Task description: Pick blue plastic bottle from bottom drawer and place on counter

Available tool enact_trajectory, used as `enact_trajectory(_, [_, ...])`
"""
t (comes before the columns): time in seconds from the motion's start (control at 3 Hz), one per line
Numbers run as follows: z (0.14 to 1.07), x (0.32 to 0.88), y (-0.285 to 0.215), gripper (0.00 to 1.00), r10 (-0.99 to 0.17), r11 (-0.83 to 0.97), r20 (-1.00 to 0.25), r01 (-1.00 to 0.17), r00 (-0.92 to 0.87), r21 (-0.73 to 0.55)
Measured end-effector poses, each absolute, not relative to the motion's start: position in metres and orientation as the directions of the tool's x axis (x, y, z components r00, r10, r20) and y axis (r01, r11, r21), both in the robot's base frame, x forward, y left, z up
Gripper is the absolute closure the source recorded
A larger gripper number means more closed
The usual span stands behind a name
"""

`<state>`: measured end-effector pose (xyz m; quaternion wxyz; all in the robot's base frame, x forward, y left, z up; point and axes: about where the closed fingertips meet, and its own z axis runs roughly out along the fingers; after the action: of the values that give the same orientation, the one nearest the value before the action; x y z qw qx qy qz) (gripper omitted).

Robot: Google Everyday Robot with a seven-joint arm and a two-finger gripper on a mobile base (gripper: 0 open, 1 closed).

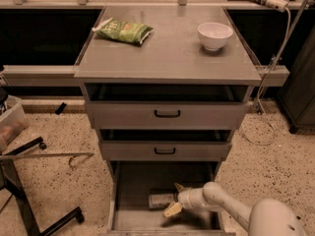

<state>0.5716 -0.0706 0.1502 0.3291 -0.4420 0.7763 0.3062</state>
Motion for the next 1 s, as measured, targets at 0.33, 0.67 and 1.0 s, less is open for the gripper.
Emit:
enact_trajectory(0.33, [0.1411,0.5702,-0.0687,0.19,-0.472,0.431,-0.792,-0.885,-0.387,0.176])
enact_trajectory(0.67, [0.1410,0.5702,-0.0687,0.42,-0.472,0.431,-0.792,-0.885,-0.387,0.176])
enact_trajectory(1.0, [0.1410,0.5702,-0.0687,0.65,-0.472,0.431,-0.792,-0.885,-0.387,0.176])
